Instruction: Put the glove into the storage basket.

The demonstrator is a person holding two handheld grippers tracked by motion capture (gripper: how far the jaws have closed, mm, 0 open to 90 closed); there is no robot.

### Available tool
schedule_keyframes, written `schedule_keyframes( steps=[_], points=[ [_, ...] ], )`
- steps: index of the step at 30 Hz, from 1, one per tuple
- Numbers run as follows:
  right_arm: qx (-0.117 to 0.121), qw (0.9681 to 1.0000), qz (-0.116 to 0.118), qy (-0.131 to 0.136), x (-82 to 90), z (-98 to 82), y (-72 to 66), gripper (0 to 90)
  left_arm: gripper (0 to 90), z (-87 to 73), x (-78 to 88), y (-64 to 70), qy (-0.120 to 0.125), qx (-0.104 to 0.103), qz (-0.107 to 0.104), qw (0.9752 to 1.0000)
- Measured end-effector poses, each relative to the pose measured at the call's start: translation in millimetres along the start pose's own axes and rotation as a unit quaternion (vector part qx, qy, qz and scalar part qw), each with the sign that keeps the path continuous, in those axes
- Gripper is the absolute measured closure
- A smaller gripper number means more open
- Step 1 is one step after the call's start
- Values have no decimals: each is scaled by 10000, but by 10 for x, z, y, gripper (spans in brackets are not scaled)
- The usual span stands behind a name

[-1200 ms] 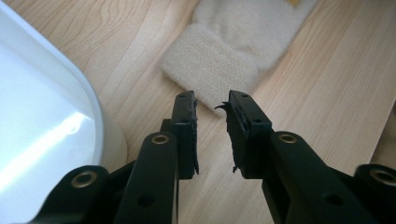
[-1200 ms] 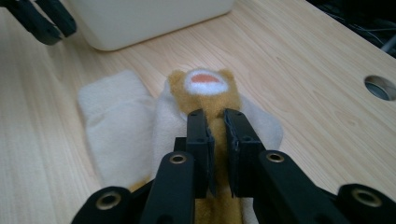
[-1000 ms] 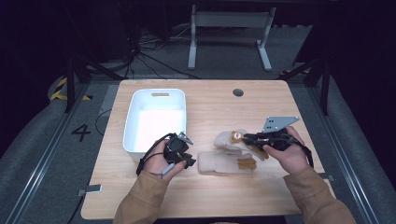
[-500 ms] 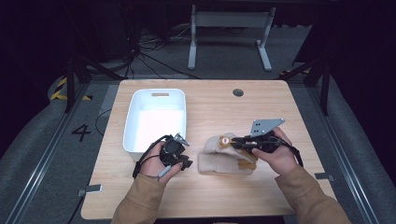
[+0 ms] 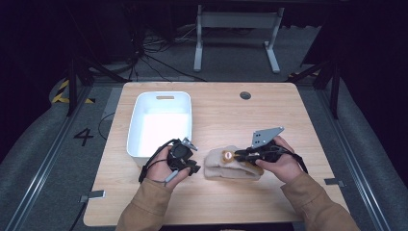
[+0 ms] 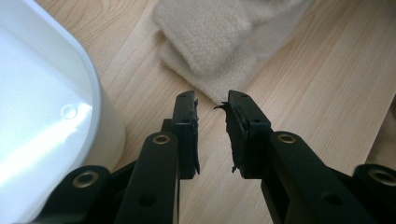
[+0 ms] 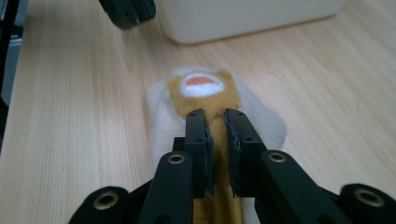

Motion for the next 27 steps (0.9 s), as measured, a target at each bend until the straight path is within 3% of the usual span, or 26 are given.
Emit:
schedule_keyframes(
  steps=[7, 12, 16, 22, 25, 27],
  points=[
    [-15, 9987, -184, -468, -143, -156, 83, 784, 740, 55, -83, 19, -73, -88, -92, 9999],
    [0, 9985, -174, -513, -166, -191, 93, 770, 740, 82, -137, 35, -134, -120, -140, 9997],
    [-71, 9986, -192, -478, -158, -213, 94, 706, 737, 106, -178, 40, -180, -155, -149, 9996],
    [-304, 9988, -273, -265, 1, -224, 85, 645, 728, 146, -213, 18, -209, -160, -121, 9996],
    [-505, 9974, -471, -187, 134, -257, 131, 636, 726, 166, -238, 3, -260, -168, -103, 9995],
    [-711, 9949, -696, -174, 234, -327, 199, 625, 724, 193, -270, -1, -286, -154, -111, 9994]
  ],
)
Point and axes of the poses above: each handheld gripper's, and its own axes: x roughly backward along the jaws, z roughly out of its top, y roughly to its right, the point moved 2 cm from there along -x, roughly forward along the jaws, and after that the axes turned 13 degrees about -x, right-handed, at the moved point
